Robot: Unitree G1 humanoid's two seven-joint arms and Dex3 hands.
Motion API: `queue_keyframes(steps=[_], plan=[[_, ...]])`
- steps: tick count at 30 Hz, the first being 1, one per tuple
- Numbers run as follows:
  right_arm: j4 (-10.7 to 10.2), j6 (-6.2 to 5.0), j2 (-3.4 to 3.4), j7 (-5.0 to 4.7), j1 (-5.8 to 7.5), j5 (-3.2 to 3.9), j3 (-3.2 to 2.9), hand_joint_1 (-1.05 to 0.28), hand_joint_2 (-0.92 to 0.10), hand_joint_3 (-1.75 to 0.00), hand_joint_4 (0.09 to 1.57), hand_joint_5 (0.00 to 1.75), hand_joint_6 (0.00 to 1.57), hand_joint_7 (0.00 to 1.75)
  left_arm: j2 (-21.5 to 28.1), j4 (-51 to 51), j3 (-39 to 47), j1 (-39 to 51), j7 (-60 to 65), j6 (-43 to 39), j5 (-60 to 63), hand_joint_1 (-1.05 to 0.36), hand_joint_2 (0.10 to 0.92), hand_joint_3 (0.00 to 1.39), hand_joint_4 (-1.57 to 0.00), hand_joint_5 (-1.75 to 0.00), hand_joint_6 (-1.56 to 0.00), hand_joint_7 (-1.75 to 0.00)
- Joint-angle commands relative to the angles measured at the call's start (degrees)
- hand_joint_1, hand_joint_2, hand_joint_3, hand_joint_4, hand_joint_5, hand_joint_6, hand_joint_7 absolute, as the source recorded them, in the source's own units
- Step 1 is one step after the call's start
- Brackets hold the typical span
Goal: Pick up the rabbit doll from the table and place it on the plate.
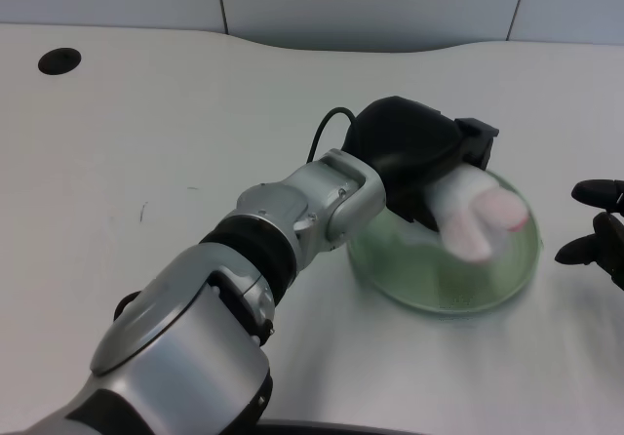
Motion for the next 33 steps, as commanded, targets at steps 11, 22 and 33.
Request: queue_keyframes(steps=[11,22,33], plan=[[0.1,-1.40,-0.33,1.17,0.64,0.11,0.05,-0.30,-0.92,-0.53,0.23,1.57,0.28,1.07,0.1,0.4,-4.1,-0.5,-1.6,5.3,3.4,-0.45,0.834,0.00,-0.67,-1.41,-0.74,-0.81],[-1.6,-0.70,-0.13,0.82,1.62,0.59,0.49,-0.29,-0.92,-0.53,0.27,1.49,0.29,1.06,0.1,0.6,-7.4,-1.3,-6.5,11.1,6.3,-0.71,0.919,0.00,-0.02,-0.23,-0.16,-0.05],[-2.6,-0.15,-0.07,-0.04,2.36,0.73,0.89,-0.30,-0.92,-0.52,0.28,1.51,0.29,1.06,0.2,0.4,-6.0,-1.2,-7.2,14.6,5.0,-0.91,0.921,0.08,0.00,0.00,0.00,0.00]])
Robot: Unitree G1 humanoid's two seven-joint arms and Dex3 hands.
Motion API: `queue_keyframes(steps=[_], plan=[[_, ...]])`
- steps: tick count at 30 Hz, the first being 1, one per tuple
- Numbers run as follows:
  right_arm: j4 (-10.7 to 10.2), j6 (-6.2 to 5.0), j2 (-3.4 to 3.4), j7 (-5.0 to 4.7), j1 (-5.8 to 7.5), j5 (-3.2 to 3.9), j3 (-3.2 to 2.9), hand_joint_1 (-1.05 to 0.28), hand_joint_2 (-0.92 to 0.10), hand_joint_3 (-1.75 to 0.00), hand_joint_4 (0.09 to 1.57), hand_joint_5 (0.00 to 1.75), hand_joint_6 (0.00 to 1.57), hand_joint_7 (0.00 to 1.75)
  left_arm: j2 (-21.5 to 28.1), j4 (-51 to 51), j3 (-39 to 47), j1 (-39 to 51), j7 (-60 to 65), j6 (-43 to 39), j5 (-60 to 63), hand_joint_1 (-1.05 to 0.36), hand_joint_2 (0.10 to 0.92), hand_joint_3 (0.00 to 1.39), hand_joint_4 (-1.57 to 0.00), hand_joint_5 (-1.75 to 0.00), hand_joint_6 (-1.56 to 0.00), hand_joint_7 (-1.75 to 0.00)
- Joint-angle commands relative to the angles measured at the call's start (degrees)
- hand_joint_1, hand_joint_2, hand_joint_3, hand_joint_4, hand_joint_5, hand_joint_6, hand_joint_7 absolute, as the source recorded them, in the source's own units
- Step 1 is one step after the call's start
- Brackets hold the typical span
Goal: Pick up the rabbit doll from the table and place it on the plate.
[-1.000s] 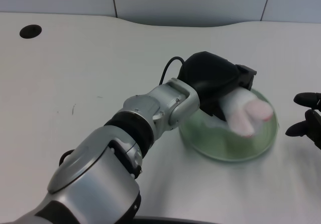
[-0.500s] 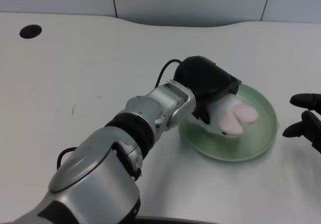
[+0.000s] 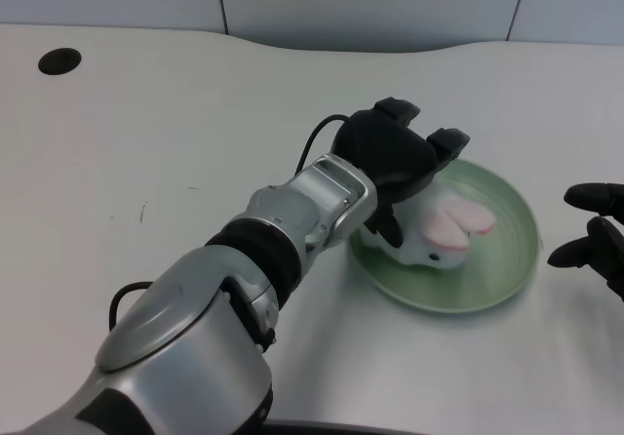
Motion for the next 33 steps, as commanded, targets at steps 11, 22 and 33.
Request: queue_keyframes(steps=[11,22,33], plan=[[0.1,-0.51,0.31,-0.68,0.73,0.05,0.00,-0.29,-0.92,-0.53,0.28,1.48,0.30,1.05,5.3,-3.1,13.3,-0.8,-8.1,-4.2,-13.3,-0.97,0.921,0.15,0.00,0.00,0.00,0.00],[-1.4,-0.15,1.00,-2.19,0.65,-1.23,0.92,-0.31,-0.92,-0.53,0.27,1.48,0.30,1.05,16.3,-12.9,28.9,11.7,-25.7,-20.9,-33.7,-0.92,0.921,0.14,0.00,0.00,-0.02,-0.01],[-1.8,-2.21,1.46,-3.58,0.97,-1.80,1.10,-0.29,-0.92,-0.55,0.29,1.47,0.29,1.03,17.8,-37.3,48.3,36.1,-35.8,-5.6,-61.6,-0.67,0.921,0.41,-0.38,-0.93,-0.57,-0.30]])
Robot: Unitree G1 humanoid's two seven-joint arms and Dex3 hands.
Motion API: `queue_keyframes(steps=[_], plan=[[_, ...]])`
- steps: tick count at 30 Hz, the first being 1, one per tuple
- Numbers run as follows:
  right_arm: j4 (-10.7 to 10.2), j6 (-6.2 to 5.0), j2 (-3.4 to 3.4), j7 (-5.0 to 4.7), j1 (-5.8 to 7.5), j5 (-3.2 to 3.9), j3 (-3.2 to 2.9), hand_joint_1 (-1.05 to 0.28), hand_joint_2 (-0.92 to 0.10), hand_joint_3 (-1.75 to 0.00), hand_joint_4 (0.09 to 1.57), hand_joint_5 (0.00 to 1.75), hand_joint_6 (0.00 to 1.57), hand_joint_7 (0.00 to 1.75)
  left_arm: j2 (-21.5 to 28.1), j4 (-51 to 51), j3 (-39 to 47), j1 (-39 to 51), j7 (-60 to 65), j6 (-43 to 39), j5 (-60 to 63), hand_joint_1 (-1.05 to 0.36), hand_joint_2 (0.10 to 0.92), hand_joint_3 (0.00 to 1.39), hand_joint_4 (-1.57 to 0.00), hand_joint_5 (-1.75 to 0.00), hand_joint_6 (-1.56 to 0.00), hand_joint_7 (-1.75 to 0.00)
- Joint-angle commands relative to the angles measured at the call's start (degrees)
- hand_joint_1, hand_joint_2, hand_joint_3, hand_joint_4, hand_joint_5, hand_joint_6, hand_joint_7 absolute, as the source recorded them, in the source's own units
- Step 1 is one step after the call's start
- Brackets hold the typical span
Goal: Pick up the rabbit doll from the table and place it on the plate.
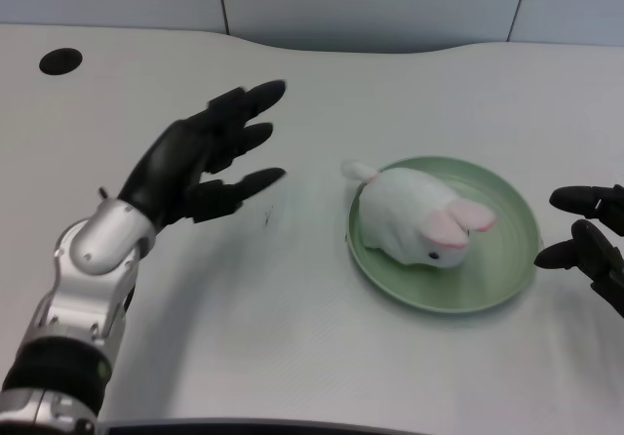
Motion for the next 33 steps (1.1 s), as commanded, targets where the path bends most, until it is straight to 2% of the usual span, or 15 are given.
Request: queue_keyframes(steps=[1,2,4,5,7,10,15,19,21,23,26,27,29,31,33], plan=[[0.2,-2.37,-0.19,0.17,0.30,-0.12,-0.56,-0.30,-0.92,-0.54,0.30,1.48,0.30,1.03,0.0,-10.1,3.4,6.7,-0.5,9.9,-5.4,-0.64,0.921,0.47,-0.41,-1.31,-0.46,-0.85],[0.6,-2.90,-0.10,0.30,0.24,-0.04,-0.63,-0.31,-0.92,-0.54,0.30,1.48,0.30,1.04,0.3,-12.9,3.7,8.3,-0.2,12.4,-6.0,-0.63,0.921,0.50,-0.42,-1.50,-0.37,-1.18],[1.0,-4.32,0.13,0.06,0.27,-0.36,-0.55,-0.30,-0.92,-0.54,0.31,1.48,0.30,1.04,1.2,-18.3,4.5,12.1,0.3,16.9,-6.8,-0.62,0.921,0.52,-0.44,-1.66,-0.32,-1.47],[0.7,-4.24,0.28,-0.36,0.34,-0.36,-0.49,-0.30,-0.92,-0.54,0.32,1.48,0.30,1.04,1.6,-20.6,5.2,14.1,0.1,18.9,-7.6,-0.61,0.921,0.51,-0.45,-1.69,-0.33,-1.51],[0.7,-4.45,0.28,-0.56,0.33,-0.39,-0.33,-0.30,-0.92,-0.56,0.32,1.48,0.30,1.04,2.4,-23.6,6.4,16.9,-1.3,22.8,-9.5,-0.59,0.921,0.54,-0.54,-1.74,-0.38,-1.61],[1.3,-4.99,0.35,-0.30,0.09,-0.06,-0.44,-0.30,-0.92,-0.57,0.34,1.48,0.30,1.05,4.1,-24.5,6.9,19.1,-4.2,26.1,-10.6,-0.57,0.921,0.59,-0.66,-1.75,-0.41,-1.71],[2.1,-5.64,0.20,-0.12,-0.25,-0.07,-0.45,-0.32,-0.92,-0.55,0.33,1.48,0.31,1.05,5.3,-24.2,7.2,20.4,-5.4,31.8,-10.8,-0.57,0.921,0.61,-0.77,-1.75,-0.50,-1.75],[3.2,-5.55,-0.16,0.01,-0.85,0.06,-0.66,-0.31,-0.92,-0.55,0.32,1.47,0.31,1.05,4.9,-23.7,7.9,20.7,-4.0,37.6,-11.3,-0.56,0.921,0.56,-0.81,-1.75,-0.56,-1.75],[3.5,-4.69,-0.29,0.70,-1.28,1.01,-0.98,-0.31,-0.92,-0.54,0.32,1.48,0.31,1.05,4.7,-22.6,7.9,20.8,-3.6,39.1,-10.8,-0.54,0.921,0.51,-0.82,-1.75,-0.59,-1.75],[3.8,-4.16,-0.60,0.70,-1.66,1.09,-1.07,-0.32,-0.92,-0.52,0.31,1.47,0.31,1.05,4.4,-20.7,7.6,20.0,-3.4,39.9,-10.1,-0.53,0.921,0.49,-0.84,-1.75,-0.64,-1.75],[4.8,-4.83,-0.99,1.32,-2.22,0.71,-1.18,-0.33,-0.92,-0.51,0.31,1.46,0.31,1.05,4.2,-19.3,6.7,19.0,-2.5,39.0,-8.2,-0.53,0.921,0.47,-0.88,-1.75,-0.67,-1.75],[5.4,-4.87,-1.13,1.75,-2.60,0.78,-1.29,-0.32,-0.92,-0.51,0.32,1.46,0.31,1.05,4.2,-18.7,6.4,18.6,-2.4,38.1,-7.5,-0.53,0.921,0.47,-0.88,-1.75,-0.68,-1.75],[6.5,-4.16,-1.49,3.09,-3.40,1.40,-1.54,-0.32,-0.92,-0.53,0.28,1.50,0.28,1.08,4.2,-17.2,6.5,17.8,-2.8,37.0,-7.2,-0.53,0.921,0.47,-0.88,-1.75,-0.68,-1.75],[7.1,-3.65,-1.76,3.52,-3.95,1.33,-1.63,-0.33,-0.92,-0.54,0.23,1.54,0.26,1.12,4.2,-15.3,6.7,17.1,-4.1,35.2,-7.4,-0.53,0.921,0.48,-0.86,-1.75,-0.67,-1.75],[7.6,-3.82,-1.96,3.36,-4.34,0.66,-1.55,-0.34,-0.92,-0.53,0.22,1.55,0.25,1.13,4.1,-13.9,6.7,16.6,-4.8,33.4,-7.4,-0.54,0.921,0.48,-0.85,-1.75,-0.66,-1.75]])
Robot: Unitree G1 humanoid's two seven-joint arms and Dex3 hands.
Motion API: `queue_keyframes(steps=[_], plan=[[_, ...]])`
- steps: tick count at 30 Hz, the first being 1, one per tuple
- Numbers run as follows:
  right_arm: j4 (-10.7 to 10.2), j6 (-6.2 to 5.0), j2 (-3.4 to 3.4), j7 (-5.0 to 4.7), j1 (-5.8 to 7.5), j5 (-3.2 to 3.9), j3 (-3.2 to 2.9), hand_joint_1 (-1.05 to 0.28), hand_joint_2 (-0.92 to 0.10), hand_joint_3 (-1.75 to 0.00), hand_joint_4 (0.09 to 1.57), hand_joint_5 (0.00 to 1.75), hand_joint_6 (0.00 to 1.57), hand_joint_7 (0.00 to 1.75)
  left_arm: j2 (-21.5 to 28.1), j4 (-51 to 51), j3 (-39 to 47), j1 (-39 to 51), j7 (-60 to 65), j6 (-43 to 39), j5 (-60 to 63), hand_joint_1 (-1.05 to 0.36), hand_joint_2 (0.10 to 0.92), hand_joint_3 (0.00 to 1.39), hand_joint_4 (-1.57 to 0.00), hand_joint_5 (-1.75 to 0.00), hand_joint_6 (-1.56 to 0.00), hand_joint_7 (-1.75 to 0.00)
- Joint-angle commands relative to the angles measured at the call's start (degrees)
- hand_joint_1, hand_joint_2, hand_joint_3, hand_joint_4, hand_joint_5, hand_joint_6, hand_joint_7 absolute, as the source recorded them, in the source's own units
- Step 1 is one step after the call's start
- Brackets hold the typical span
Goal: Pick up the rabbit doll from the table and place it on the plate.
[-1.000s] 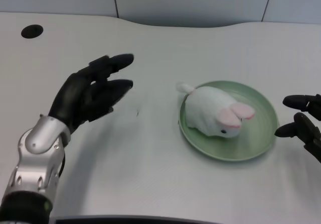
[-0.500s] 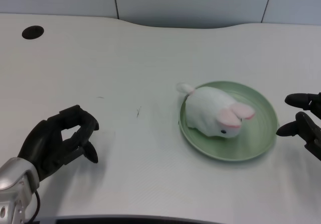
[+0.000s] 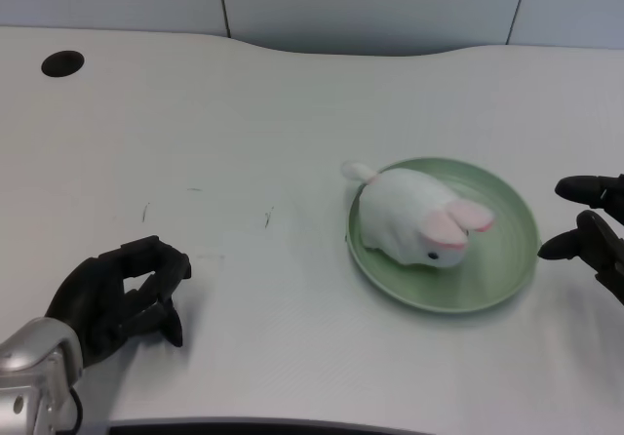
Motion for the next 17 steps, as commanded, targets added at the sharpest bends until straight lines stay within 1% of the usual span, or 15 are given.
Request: queue_keyframes(steps=[1,3,4,7,8,10,11,12,13,15,17], plan=[[0.9,0.73,-1.49,0.08,-0.93,-0.09,-0.47,-0.34,-0.92,-0.53,0.21,1.55,0.25,1.14,0.4,2.5,0.2,-0.7,-1.3,-2.5,0.4,-0.54,0.921,0.48,-0.84,-1.75,-0.66,-1.75],[1.0,1.65,-1.54,0.02,-1.23,0.14,-0.57,-0.32,-0.92,-0.54,0.20,1.56,0.24,1.15,0.4,3.1,0.0,-0.9,-1.5,-3.7,0.6,-0.54,0.921,0.47,-0.83,-1.75,-0.63,-1.75],[1.2,1.92,-1.54,-0.11,-1.38,0.08,-0.56,-0.31,-0.92,-0.54,0.20,1.56,0.24,1.15,0.5,3.8,-0.1,-1.1,-1.7,-4.4,0.8,-0.54,0.921,0.47,-0.83,-1.75,-0.63,-1.75],[0.3,2.62,-1.61,-1.57,-1.18,-1.02,-0.07,-0.33,-0.92,-0.50,0.21,1.53,0.23,1.15,0.7,4.9,0.0,-1.6,-2.1,-5.3,0.8,-0.56,0.921,0.44,-0.84,-1.75,-0.67,-1.75],[-0.2,2.83,-1.56,-1.89,-0.96,-1.16,0.03,-0.33,-0.92,-0.50,0.21,1.53,0.22,1.15,0.8,4.8,0.1,-1.5,-2.1,-5.6,0.7,-0.56,0.921,0.43,-0.83,-1.75,-0.67,-1.75],[-0.8,3.17,-1.54,-2.17,-0.65,-1.22,0.13,-0.32,-0.92,-0.51,0.20,1.53,0.21,1.15,0.8,4.8,0.3,-1.3,-2.1,-6.1,0.7,-0.56,0.921,0.42,-0.82,-1.75,-0.66,-1.75],[-1.1,3.42,-1.65,-2.19,-0.50,-1.23,0.20,-0.31,-0.92,-0.52,0.20,1.53,0.21,1.14,0.9,5.1,0.4,-1.4,-2.1,-6.6,0.8,-0.57,0.921,0.41,-0.82,-1.75,-0.65,-1.75],[-1.0,3.45,-1.80,-1.92,-0.47,-1.20,0.22,-0.31,-0.92,-0.53,0.20,1.53,0.21,1.14,1.0,5.4,0.5,-1.4,-2.1,-6.7,0.7,-0.57,0.921,0.41,-0.83,-1.75,-0.66,-1.75],[-0.7,3.20,-1.90,-1.62,-0.47,-1.20,0.21,-0.31,-0.92,-0.53,0.20,1.52,0.21,1.14,1.0,5.4,0.6,-1.5,-1.8,-6.5,0.7,-0.57,0.921,0.40,-0.83,-1.75,-0.66,-1.75],[-0.5,2.83,-1.99,-1.40,-0.44,-1.27,0.18,-0.32,-0.92,-0.52,0.21,1.52,0.23,1.14,0.7,5.1,0.8,-1.4,-1.1,-6.1,0.6,-0.57,0.921,0.39,-0.84,-1.75,-0.67,-1.75],[-0.2,2.52,-1.99,-1.03,-0.45,-1.10,0.04,-0.32,-0.92,-0.52,0.21,1.51,0.23,1.14,0.7,5.3,0.8,-1.3,-1.5,-6.7,0.7,-0.57,0.921,0.39,-0.83,-1.75,-0.66,-1.75]])
